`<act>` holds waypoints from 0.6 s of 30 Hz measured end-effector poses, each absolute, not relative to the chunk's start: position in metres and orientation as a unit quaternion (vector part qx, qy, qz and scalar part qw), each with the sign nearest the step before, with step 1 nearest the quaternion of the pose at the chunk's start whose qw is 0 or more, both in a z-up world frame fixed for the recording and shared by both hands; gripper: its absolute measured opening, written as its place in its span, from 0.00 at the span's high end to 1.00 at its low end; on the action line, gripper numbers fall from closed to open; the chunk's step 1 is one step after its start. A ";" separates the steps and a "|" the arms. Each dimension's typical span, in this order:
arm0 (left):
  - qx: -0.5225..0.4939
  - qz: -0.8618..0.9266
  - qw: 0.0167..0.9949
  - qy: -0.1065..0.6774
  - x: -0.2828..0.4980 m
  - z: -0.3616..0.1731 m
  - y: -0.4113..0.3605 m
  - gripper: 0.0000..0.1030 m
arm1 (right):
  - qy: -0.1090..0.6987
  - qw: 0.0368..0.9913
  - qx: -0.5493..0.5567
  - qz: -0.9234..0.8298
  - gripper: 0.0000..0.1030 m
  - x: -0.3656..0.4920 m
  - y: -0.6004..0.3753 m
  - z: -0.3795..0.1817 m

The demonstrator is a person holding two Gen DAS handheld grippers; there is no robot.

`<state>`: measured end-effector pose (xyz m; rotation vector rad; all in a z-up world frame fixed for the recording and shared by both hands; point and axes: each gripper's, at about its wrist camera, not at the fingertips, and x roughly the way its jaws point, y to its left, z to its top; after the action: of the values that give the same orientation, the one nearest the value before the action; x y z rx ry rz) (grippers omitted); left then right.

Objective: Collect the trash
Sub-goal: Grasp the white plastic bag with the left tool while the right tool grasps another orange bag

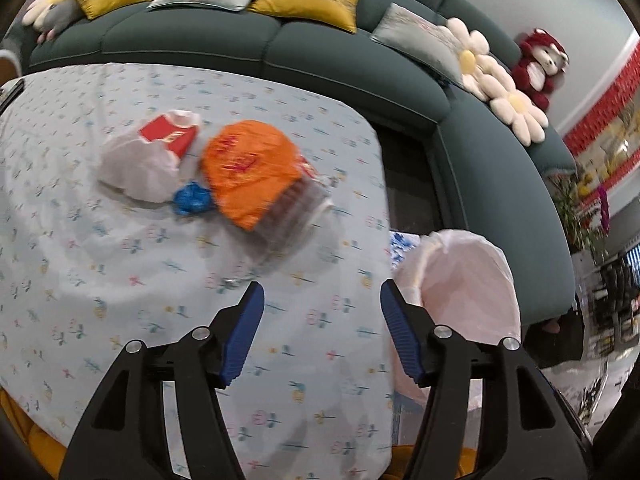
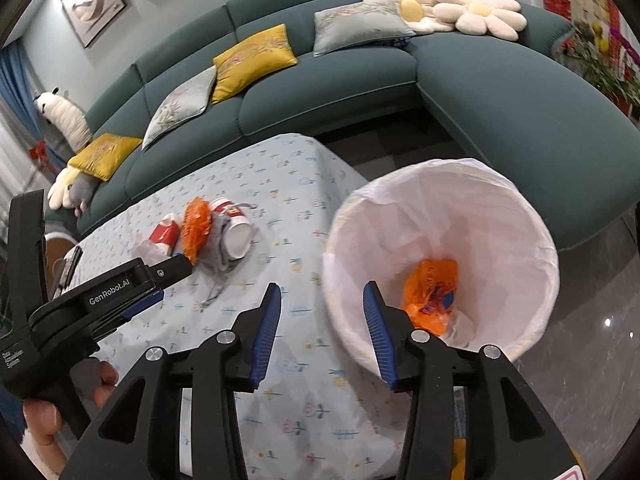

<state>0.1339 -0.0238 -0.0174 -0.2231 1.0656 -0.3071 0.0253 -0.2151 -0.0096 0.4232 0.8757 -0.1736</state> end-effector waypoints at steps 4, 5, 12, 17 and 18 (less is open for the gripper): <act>-0.118 -0.124 0.849 0.501 0.136 -0.018 0.000 0.40 | 0.425 0.882 0.191 -0.071 0.56 0.033 -0.198 -0.007; -0.125 -0.116 0.848 0.502 0.138 -0.019 0.009 0.40 | 0.426 0.882 0.189 -0.068 0.56 0.035 -0.194 -0.006; -0.170 -0.069 0.846 0.501 0.153 -0.025 0.054 0.39 | 0.437 0.877 0.195 -0.038 0.54 0.058 -0.166 -0.010; -0.197 -0.034 0.847 0.493 0.173 -0.026 0.083 0.32 | 0.445 0.875 0.189 -0.018 0.54 0.086 -0.146 -0.015; -0.204 -0.030 0.845 0.493 0.179 -0.027 0.088 0.32 | 0.446 0.875 0.187 -0.015 0.54 0.092 -0.142 -0.015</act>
<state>0.1787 0.0882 -0.0268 -0.4308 1.0398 -0.0636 0.0918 -0.1416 -0.0154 0.3898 0.9312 -0.0314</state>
